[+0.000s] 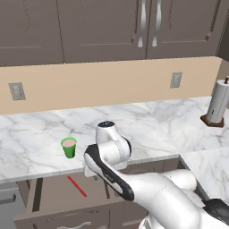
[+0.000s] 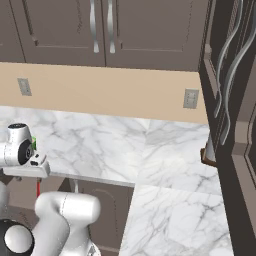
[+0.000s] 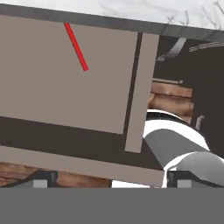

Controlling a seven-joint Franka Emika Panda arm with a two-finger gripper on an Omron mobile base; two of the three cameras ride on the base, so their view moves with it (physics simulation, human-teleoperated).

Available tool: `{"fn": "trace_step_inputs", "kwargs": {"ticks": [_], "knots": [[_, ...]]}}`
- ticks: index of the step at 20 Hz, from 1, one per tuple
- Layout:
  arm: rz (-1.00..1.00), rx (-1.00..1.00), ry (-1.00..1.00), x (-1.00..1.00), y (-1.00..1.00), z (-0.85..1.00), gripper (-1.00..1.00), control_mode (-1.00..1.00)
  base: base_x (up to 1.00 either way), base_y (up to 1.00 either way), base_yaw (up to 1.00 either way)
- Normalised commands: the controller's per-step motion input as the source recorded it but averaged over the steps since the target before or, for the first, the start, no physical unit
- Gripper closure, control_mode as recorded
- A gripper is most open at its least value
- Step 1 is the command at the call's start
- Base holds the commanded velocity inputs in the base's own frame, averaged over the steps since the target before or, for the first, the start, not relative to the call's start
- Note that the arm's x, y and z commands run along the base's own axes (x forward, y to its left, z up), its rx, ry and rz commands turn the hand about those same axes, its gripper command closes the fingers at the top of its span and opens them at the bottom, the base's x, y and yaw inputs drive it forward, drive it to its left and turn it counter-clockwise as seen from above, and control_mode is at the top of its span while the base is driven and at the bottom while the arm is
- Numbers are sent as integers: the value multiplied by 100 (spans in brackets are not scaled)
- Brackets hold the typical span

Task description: Pick up the straw from the left drawer and put it inside the smoothie cup.

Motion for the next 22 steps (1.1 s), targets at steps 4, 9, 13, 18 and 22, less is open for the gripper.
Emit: {"fn": "trace_step_inputs", "kwargs": {"ticks": [4,9,13,18,22], "knots": [[0,-2,18,20,38,-71,-100,-100,0,0,0],[0,0,13,11,41,-64,-100,-100,0,0,0],[0,0,1,-11,28,-54,-100,-100,0,0,0],[0,0,0,-50,13,-45,-100,-100,0,0,0],[0,0,0,-74,3,-43,-100,-100,0,0,0]]}}
